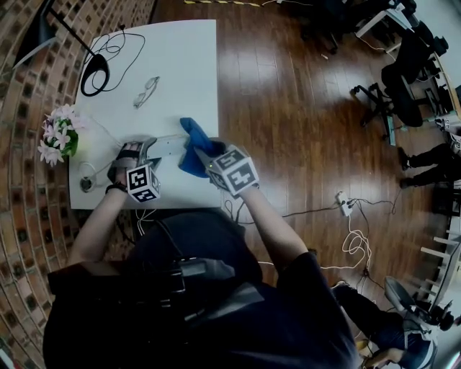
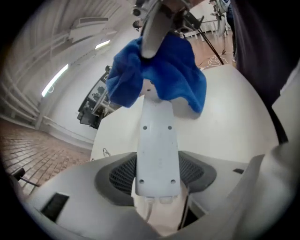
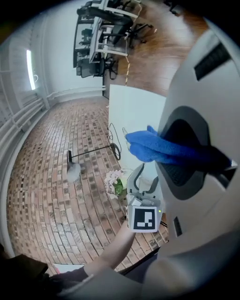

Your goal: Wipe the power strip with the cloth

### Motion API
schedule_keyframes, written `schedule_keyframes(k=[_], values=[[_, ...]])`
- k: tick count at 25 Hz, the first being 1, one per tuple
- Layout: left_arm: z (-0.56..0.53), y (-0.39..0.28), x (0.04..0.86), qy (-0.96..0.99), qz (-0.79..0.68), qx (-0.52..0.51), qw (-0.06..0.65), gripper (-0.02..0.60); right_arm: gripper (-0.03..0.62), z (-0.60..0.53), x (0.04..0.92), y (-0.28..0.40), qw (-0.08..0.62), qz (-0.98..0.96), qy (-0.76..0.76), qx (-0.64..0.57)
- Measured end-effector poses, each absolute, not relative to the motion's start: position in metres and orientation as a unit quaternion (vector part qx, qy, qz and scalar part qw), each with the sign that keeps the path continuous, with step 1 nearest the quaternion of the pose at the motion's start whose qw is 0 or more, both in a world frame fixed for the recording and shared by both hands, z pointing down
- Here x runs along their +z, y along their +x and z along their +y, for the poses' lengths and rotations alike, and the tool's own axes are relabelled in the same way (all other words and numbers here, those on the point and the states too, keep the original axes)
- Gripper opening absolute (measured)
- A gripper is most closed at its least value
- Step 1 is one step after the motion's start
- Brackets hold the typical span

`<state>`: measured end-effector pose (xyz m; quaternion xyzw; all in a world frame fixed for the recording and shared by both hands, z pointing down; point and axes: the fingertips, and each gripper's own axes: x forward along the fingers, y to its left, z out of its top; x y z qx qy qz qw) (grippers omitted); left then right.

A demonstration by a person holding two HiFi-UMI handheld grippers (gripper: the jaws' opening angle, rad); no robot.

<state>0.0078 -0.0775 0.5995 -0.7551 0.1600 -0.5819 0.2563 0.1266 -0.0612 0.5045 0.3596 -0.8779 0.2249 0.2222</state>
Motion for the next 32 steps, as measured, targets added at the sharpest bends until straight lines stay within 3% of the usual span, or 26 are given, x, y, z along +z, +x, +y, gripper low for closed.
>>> schedule_keyframes(k=[5,10,17,20,23,26,27,28,32], values=[[-0.073,0.011,0.589,-0.750,0.182,-0.558,0.306,0.288,0.064,-0.078,0.503,0.089,0.303,-0.893,0.307,0.132],[-0.064,0.010,0.583,-0.754,0.184,-0.531,0.341,0.285,0.082,-0.072,0.542,0.074,0.425,-0.879,0.204,0.066],[-0.059,0.006,0.578,-0.760,0.194,-0.494,0.376,0.282,0.237,-0.062,0.571,0.058,0.500,-0.857,0.103,0.071],[-0.062,0.005,0.578,-0.769,0.203,-0.486,0.362,0.282,0.239,-0.065,0.574,0.055,0.506,-0.854,0.103,0.058],[-0.058,0.001,0.580,-0.785,0.199,-0.486,0.328,0.282,0.235,-0.060,0.575,0.051,0.501,-0.857,0.101,0.060],[-0.051,-0.006,0.572,-0.821,0.209,-0.469,0.250,0.283,0.185,-0.058,0.573,0.051,0.513,-0.852,0.104,-0.002],[-0.051,-0.010,0.567,-0.832,0.220,-0.458,0.223,0.283,0.098,-0.059,0.575,0.053,0.521,-0.845,0.110,-0.036],[-0.052,-0.015,0.563,-0.843,0.234,-0.445,0.192,0.284,0.050,-0.058,0.576,0.055,0.528,-0.838,0.118,-0.068],[-0.053,-0.030,0.566,-0.870,0.256,-0.419,0.052,0.282,0.046,-0.053,0.579,0.059,0.505,-0.845,0.156,-0.085]])
